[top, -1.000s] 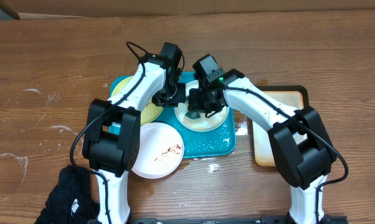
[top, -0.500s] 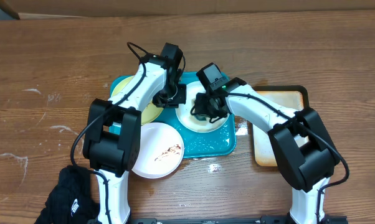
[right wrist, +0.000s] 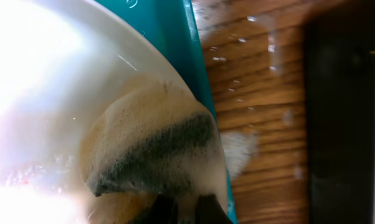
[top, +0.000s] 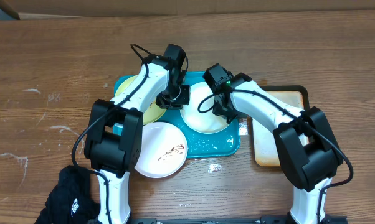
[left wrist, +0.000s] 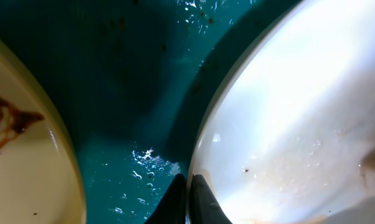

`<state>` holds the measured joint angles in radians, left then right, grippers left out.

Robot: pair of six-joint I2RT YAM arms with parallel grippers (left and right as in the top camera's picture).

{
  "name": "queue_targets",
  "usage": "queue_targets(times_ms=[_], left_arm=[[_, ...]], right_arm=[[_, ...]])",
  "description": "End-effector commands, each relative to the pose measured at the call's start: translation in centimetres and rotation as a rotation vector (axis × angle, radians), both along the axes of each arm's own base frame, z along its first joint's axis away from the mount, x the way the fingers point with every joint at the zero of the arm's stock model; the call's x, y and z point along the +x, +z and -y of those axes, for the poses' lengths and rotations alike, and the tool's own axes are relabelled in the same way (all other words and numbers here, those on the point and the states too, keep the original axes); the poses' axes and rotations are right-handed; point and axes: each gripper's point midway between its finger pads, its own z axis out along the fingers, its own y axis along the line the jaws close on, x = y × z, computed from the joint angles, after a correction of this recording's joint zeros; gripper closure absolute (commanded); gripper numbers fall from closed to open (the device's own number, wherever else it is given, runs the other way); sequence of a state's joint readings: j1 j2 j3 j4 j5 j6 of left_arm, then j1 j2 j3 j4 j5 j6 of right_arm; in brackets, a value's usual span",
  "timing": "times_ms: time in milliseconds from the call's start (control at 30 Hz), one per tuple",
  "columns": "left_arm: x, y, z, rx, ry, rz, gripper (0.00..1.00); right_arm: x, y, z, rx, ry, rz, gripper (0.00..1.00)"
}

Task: Clean dirty plates on tray and stack at the side
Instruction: 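Scrub the white plate with the sponge while the left gripper holds it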

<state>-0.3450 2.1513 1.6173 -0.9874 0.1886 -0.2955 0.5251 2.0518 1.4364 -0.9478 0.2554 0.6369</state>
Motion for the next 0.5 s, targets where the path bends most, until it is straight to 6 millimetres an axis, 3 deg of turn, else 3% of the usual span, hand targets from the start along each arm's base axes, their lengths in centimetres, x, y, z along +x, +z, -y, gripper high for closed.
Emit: queue_targets(times_ms=[0, 133, 300, 467], left_arm=[[0.9, 0.2, -1.7, 0.064, 0.033, 0.024, 0.96], [0.8, 0.2, -1.7, 0.062, 0.032, 0.021, 0.96], [0.8, 0.2, -1.7, 0.063, 0.032, 0.017, 0.96], [0.7, 0.2, -1.7, 0.063, 0.032, 0.016, 0.96]], right_arm=[[2.5, 1.7, 2.1, -0.127, -0.045, 0.080, 0.96], [5.2, 5.8, 0.2, -0.070, -0.047, 0.162, 0.96], [7.3, 9.5, -2.3, 0.020, -0.036, 0.241, 0.96], [6.6, 9.7, -4.1, 0.090, -0.009, 0.207, 0.96]])
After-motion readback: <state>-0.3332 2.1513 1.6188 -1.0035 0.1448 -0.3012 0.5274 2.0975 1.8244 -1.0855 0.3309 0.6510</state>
